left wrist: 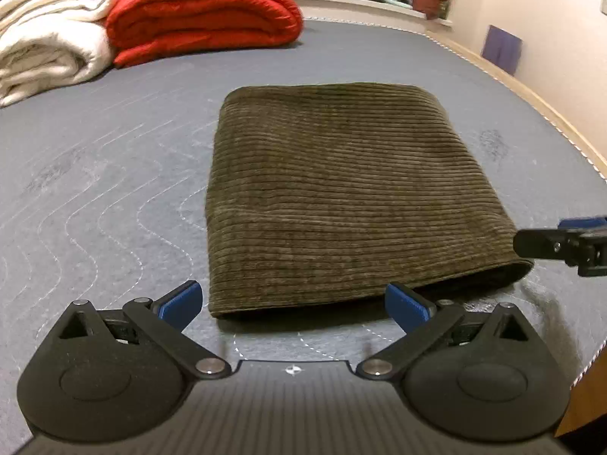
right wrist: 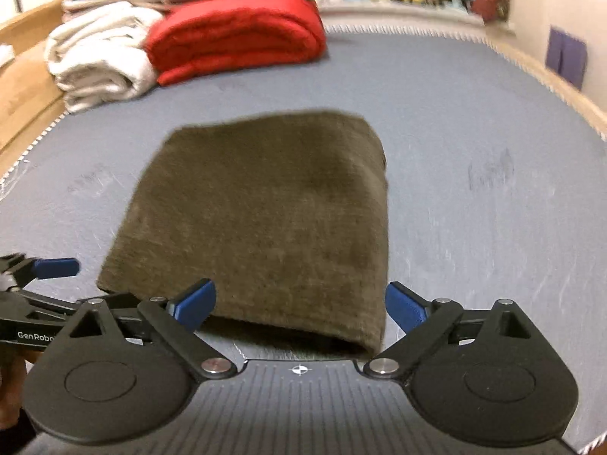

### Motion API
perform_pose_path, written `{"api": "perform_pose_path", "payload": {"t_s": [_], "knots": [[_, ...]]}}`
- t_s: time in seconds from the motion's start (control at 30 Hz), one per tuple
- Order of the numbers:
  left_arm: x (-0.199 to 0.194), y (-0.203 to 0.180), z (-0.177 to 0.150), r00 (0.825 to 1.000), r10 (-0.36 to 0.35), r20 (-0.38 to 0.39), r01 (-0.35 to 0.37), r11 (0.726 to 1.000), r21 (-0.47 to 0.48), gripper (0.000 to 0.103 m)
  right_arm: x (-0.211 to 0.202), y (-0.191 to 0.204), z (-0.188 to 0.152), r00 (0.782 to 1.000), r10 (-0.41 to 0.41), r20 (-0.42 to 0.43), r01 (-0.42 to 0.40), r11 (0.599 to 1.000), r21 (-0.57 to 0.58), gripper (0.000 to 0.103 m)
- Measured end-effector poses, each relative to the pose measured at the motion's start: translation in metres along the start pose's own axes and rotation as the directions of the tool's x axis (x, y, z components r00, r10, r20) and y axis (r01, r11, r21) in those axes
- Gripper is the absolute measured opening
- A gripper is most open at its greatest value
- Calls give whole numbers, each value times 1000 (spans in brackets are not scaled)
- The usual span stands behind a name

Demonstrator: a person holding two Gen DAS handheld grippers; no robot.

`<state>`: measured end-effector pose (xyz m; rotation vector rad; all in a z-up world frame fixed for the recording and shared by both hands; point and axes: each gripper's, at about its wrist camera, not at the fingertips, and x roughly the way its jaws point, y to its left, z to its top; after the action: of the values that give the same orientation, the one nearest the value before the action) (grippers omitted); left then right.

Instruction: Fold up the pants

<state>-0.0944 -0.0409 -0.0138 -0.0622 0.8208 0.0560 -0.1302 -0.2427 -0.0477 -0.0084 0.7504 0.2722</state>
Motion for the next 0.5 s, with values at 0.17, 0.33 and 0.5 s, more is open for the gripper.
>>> {"api": "perform_pose_path", "payload": {"t_s": [0.17, 0.33, 0.5], "knots": [[-2, 2, 10, 1000, -4, 8, 4, 1000, -6, 103, 10, 2, -4, 999, -26, -19, 27, 999, 34, 96], [-2, 2, 14, 1000, -13, 5, 13, 1000, -24, 103, 8, 10, -7, 999, -35, -3, 35, 997, 61, 99], [1, 1, 14, 1000, -16, 4, 16, 999, -34, 103, 7, 19, -13, 999, -40, 4, 40, 999, 36, 100]]}}
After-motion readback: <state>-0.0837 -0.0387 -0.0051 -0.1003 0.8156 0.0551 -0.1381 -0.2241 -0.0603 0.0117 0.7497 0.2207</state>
